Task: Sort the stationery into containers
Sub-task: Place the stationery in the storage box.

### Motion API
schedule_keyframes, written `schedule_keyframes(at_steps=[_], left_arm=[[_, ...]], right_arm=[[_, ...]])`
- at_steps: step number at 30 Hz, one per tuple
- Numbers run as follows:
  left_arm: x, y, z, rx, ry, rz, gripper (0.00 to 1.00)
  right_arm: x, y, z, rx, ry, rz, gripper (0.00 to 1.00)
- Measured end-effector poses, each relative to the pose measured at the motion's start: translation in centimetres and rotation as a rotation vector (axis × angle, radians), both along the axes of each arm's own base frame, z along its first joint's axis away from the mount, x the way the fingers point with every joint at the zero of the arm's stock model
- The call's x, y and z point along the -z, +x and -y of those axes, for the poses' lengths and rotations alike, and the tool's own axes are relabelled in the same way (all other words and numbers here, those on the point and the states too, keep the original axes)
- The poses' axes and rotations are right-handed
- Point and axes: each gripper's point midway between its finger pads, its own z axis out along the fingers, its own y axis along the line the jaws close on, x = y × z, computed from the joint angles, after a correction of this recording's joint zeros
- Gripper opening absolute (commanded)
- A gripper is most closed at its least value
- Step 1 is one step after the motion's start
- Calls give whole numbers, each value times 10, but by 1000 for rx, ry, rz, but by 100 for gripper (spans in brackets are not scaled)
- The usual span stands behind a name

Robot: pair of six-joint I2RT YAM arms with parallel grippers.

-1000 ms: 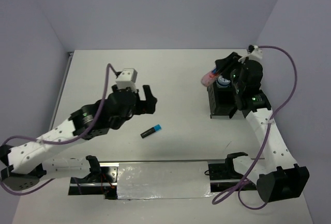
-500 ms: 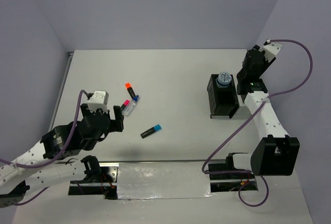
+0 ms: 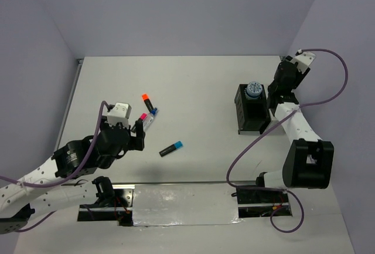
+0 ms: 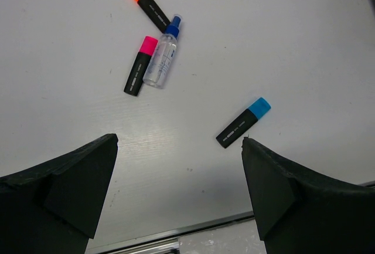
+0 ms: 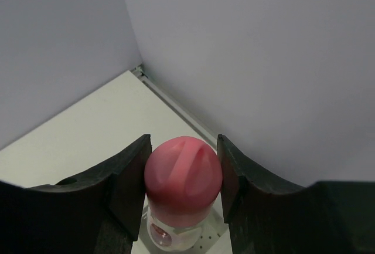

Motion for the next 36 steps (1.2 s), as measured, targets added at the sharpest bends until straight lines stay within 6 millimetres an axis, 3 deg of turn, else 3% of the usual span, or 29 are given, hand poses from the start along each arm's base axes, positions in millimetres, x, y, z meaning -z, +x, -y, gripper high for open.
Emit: schedule_keyframes(at_steps=[7,14,15,18,21,26,30,33,36], left_arm=[[-2,-1,1,19,-8,6,99],[-1,-1,4,32,-5,0,99],[-1,-1,4,31,-5,0,99],[-3,-1,3,31,-12,3,99],[-3,-1,3,29,-19,7,99],[-1,1,3,18,-16,-1,99],[9,7,14,20,-8,-48,99],[29,12,37,49,-22,-101,99],[58,15,60,83,6,-176,99]], right_arm=[[40,11,-4,-32,22,-76,0],[64,19,-6,-50,24,-129,2],[66,19,-6,-51,25,-133,15],[68,20,-6,-51,26,-135,70],[69,19,-6,-49,38,-123,100],[62,15,-12,-66,78,-88,100],[34,3,-25,-101,136,-10,100],[8,-3,-46,-171,189,34,100],[-12,-9,-94,-339,239,46,100]])
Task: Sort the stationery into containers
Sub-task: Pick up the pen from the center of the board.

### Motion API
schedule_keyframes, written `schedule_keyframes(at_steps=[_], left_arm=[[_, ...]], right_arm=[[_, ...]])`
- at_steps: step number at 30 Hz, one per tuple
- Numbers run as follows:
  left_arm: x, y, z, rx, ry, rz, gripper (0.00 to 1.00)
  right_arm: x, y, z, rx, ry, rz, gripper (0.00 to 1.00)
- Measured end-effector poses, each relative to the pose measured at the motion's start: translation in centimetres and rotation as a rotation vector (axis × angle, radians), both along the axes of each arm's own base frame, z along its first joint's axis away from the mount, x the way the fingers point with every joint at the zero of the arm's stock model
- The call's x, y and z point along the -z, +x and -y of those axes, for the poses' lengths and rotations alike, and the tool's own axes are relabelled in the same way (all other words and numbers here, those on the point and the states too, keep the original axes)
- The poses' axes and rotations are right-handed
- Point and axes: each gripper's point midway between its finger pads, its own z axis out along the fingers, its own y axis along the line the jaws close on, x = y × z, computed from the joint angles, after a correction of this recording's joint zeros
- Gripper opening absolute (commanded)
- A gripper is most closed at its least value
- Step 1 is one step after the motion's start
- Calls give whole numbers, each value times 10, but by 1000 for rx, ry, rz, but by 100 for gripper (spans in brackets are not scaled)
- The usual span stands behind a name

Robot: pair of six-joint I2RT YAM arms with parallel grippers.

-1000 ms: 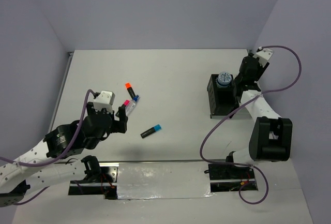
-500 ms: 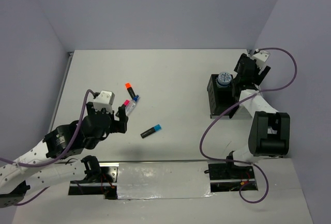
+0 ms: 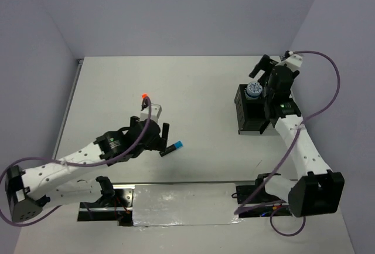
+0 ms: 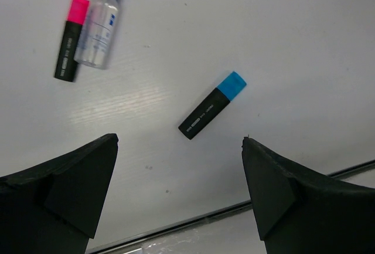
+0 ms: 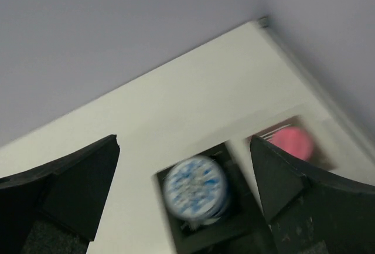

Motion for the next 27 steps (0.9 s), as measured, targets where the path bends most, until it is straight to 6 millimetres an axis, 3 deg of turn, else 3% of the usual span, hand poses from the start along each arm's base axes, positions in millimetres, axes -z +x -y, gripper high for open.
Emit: schedule_keyframes(at_steps=[4,6,9,15,17,24,27], left_arm=[[35,3,22,42,49,-77,99],[46,5,29,58,62,-106,99],[60,8,40,83,70,-144,99],[95,9,53,178,40,-241,96],[107,12,52,181,44,-285,94],[150,15,53,185,80,-404,84],[164,15,52,176,105,-430,72]], right_arm=[[-16,-21,-80,-311,42,19,100],[-17,-41,-121,-479,58,25,100],[-8,-69,-161,-673,86,13,100],[37,-112,-190,-877,162,-74,100],[42,-123,-195,-918,182,-90,100],[19,-148,-209,-1036,208,-24,100],[11,-160,-218,-1092,220,-4,100]])
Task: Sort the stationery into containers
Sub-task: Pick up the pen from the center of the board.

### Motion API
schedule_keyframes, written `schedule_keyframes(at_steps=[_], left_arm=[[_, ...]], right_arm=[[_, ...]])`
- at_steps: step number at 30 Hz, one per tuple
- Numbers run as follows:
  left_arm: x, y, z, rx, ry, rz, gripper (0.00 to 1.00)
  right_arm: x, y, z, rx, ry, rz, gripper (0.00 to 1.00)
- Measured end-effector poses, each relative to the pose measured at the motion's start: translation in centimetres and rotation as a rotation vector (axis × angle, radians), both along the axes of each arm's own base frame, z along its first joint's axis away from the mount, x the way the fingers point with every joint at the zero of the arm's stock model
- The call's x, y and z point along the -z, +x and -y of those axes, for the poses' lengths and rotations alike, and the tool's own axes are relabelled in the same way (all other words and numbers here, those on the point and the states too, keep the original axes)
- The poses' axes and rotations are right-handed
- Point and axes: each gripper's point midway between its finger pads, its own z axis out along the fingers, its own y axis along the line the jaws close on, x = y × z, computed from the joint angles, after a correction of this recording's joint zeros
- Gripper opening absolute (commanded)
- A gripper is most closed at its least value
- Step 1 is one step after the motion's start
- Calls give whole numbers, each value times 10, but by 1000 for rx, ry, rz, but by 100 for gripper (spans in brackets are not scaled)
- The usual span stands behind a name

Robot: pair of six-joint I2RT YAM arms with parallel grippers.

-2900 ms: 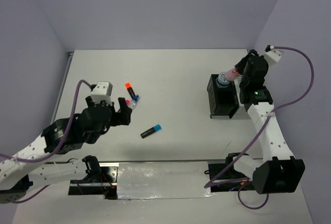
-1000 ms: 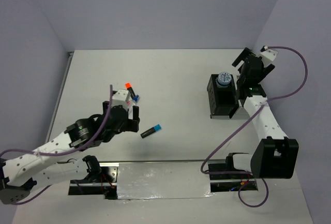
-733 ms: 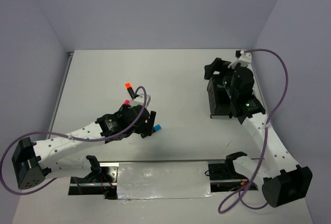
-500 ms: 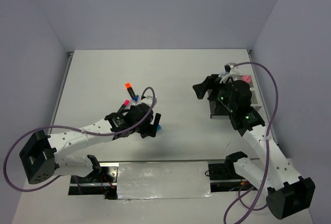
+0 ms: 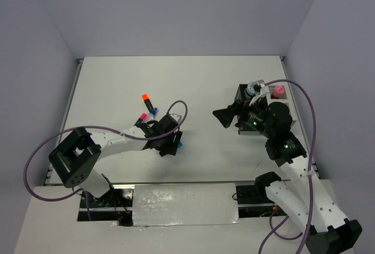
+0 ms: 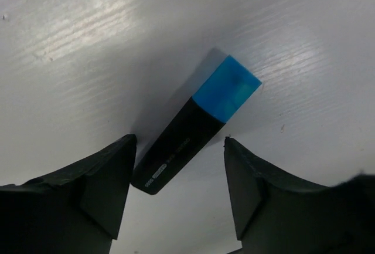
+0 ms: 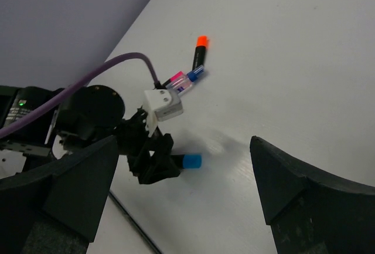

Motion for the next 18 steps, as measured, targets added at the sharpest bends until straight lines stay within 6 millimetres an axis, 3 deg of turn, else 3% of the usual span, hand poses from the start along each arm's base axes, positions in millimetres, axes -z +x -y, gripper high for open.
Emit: schedule_keyframes(at_steps=[8,10,14,18], left_arm=[[2,9,2,-49,-10,33,46],[2,9,0,-68,-17,41,47],[3,5,3,-86,-10,68,62],[4,-2,7,-92,13,89,63]], right_arm=[[3,-12,-9,-52,-4,-20,100],[4,-12,-9,-53,-5,-21,100],[3,-13,-10,-62,-3,-21,100],[2,-15,-11,-72,2,-22,100]])
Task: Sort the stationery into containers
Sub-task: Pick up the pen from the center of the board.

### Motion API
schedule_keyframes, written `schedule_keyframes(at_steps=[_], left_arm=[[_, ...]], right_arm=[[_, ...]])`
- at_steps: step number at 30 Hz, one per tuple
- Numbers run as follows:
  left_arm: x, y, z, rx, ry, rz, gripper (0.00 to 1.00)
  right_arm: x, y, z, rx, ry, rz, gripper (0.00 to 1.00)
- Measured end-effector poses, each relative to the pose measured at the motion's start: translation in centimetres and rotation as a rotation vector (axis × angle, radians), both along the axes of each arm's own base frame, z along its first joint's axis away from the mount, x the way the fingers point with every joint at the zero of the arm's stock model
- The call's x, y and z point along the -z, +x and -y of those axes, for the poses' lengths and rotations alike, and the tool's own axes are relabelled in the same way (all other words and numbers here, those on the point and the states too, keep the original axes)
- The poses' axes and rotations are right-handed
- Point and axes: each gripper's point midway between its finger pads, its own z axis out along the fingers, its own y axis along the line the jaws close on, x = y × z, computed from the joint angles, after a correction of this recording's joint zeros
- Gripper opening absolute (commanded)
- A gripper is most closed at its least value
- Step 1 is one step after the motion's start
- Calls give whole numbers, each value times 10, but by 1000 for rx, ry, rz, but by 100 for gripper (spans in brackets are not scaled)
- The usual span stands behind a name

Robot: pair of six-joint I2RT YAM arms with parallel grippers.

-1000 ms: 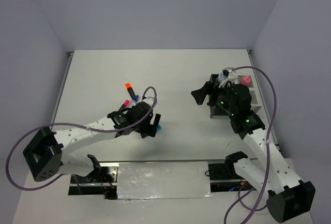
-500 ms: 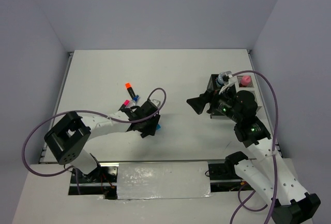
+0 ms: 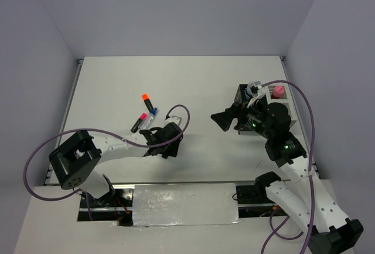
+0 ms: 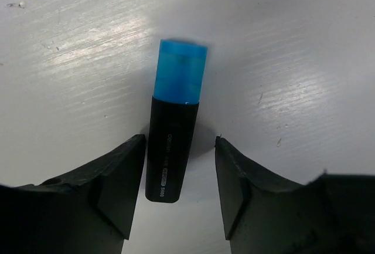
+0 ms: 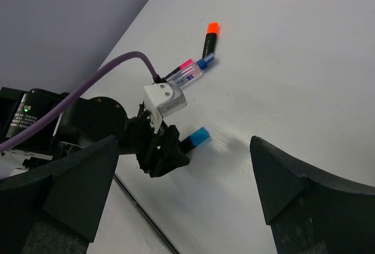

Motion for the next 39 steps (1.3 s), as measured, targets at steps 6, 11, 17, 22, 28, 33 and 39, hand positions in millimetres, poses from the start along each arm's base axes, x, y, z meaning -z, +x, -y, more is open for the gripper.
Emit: schedule_keyframes(at_steps=[6,11,17,22,28,33,39], left_arm=[[2,-2,-1,-30,52,27,39],[2,-3,0,-49,55,37,2],[-3,-21,-2,-20,24,40,0],[-40,-37,0,33,-128,103,0],[-115,-24,23,67,-387,290,0],[-140,-19,36,106,-475,359,0],[-165,-20,42,142,-561,418,0]], right_arm=[[0,-1,0,-3,0,-1,100],[-1,0,1,6,4,3,100],[5,8,6,82,55,-31,100],[37,17,3,139,126,-147,100],[57,15,-20,144,210,-258,100],[56,3,-69,52,213,-298,98],[71,-3,-99,45,190,-342,89]])
